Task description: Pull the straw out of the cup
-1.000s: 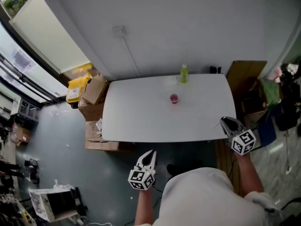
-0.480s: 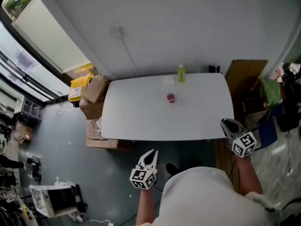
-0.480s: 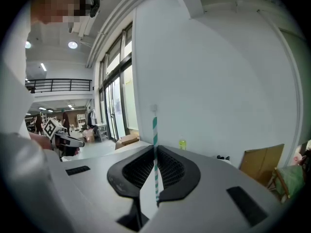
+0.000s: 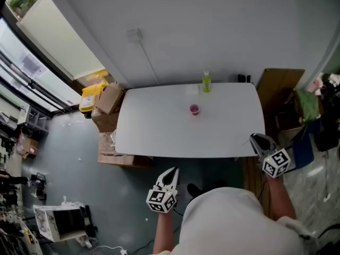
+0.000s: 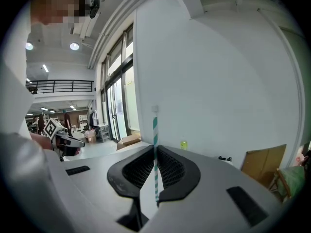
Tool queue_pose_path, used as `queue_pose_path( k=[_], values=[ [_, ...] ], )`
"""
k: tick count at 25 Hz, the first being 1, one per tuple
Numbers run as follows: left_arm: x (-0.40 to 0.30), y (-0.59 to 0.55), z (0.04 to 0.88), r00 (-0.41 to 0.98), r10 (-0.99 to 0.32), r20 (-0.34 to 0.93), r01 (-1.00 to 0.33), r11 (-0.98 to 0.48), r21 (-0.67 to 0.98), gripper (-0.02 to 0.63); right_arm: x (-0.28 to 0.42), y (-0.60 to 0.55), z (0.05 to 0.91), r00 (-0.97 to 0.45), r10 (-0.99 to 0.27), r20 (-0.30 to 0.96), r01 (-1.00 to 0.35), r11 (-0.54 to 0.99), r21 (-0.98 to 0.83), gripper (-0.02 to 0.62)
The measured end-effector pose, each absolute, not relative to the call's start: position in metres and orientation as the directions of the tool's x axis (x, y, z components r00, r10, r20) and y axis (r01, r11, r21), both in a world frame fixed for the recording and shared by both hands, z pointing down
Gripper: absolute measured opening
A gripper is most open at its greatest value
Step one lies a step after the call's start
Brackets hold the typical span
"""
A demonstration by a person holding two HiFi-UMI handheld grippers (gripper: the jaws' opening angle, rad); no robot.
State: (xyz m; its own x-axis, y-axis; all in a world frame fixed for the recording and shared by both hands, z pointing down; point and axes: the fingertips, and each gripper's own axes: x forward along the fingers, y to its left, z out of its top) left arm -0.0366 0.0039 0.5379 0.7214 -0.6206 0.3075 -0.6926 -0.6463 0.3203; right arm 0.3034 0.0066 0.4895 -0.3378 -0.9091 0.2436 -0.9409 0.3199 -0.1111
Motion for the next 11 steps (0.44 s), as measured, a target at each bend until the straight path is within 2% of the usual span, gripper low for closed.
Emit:
queue_pose_path(
  k=[11],
  values=[
    [-0.0416,-0.0014,0.5399,0.724,-0.616,0.309,-0.689,-0.649,0.323,0.002,0.2987,0.0030,0.4895,-0.335,-0.912,0.238,-0.942,0.317,-0.112,0.049]
  ],
)
